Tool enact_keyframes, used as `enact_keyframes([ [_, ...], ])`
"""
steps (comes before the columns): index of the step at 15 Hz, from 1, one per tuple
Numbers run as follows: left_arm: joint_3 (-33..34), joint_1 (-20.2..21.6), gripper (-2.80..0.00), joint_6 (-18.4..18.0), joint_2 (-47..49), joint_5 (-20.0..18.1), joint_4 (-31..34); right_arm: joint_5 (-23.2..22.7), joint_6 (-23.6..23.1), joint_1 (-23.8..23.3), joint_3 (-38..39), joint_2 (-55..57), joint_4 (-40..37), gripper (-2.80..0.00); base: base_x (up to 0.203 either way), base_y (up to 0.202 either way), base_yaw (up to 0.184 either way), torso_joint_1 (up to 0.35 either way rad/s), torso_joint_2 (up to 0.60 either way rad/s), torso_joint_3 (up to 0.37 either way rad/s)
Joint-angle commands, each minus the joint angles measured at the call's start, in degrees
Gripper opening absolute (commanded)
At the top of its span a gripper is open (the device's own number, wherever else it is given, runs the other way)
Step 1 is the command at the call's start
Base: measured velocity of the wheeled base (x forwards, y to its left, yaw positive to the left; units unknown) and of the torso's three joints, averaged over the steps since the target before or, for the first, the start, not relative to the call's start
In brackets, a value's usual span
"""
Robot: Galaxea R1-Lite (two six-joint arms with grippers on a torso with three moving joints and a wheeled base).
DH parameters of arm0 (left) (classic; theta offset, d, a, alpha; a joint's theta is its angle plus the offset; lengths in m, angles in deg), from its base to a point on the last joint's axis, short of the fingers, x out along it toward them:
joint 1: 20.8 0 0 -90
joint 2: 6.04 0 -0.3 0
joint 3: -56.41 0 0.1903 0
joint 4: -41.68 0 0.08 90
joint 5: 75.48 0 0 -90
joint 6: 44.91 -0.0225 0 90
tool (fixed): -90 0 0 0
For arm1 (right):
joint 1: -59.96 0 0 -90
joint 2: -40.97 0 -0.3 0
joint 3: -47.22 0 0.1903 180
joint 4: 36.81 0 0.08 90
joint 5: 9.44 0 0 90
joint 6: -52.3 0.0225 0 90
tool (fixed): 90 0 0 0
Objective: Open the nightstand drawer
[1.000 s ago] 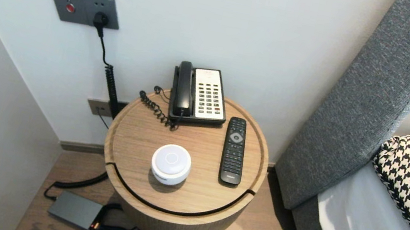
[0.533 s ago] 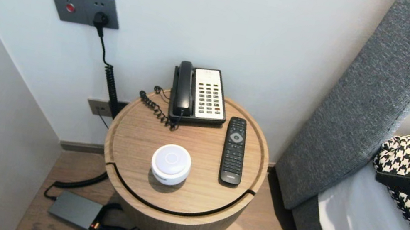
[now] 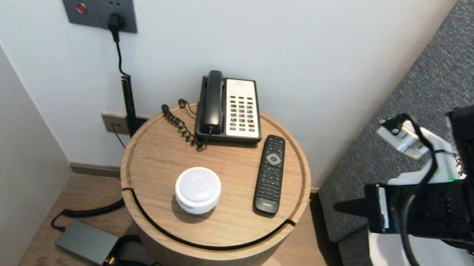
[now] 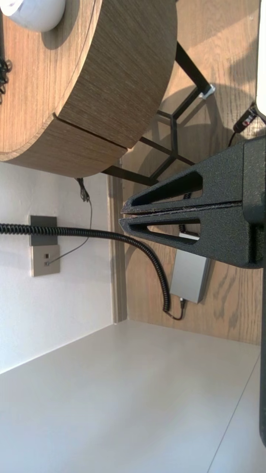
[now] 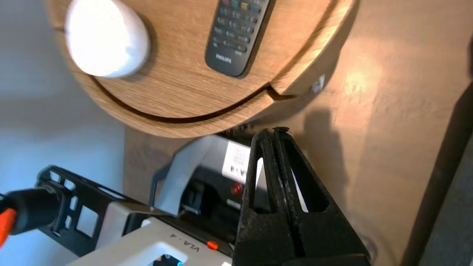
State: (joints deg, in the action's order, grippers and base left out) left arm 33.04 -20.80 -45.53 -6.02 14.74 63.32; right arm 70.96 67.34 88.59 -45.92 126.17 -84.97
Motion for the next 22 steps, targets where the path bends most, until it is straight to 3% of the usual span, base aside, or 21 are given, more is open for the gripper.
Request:
enact_keyframes([
  [1, 0.7, 0.0, -2.8, 0.01, -0.1, 0.04, -0.03, -0.15, 0.15, 2.53, -1.63, 7.42, -0.28, -2.8, 0.0, 0.0, 0.0, 0.0, 0.0, 0.0],
  [7, 0.7, 0.0, -2.8, 0.01, -0.1, 0.03, -0.03, -0.24, 1.03, 6.84, -2.64, 12.27, -0.17, -2.8, 0.0, 0.0, 0.0, 0.0, 0.0, 0.0],
  [22, 0.7, 0.0, -2.8, 0.01, -0.1, 0.04, -0.03, -0.23, 0.95, 6.79, -2.91, 16.04, 1.5, -2.8, 0.0, 0.0, 0.0, 0.0, 0.0, 0.0],
])
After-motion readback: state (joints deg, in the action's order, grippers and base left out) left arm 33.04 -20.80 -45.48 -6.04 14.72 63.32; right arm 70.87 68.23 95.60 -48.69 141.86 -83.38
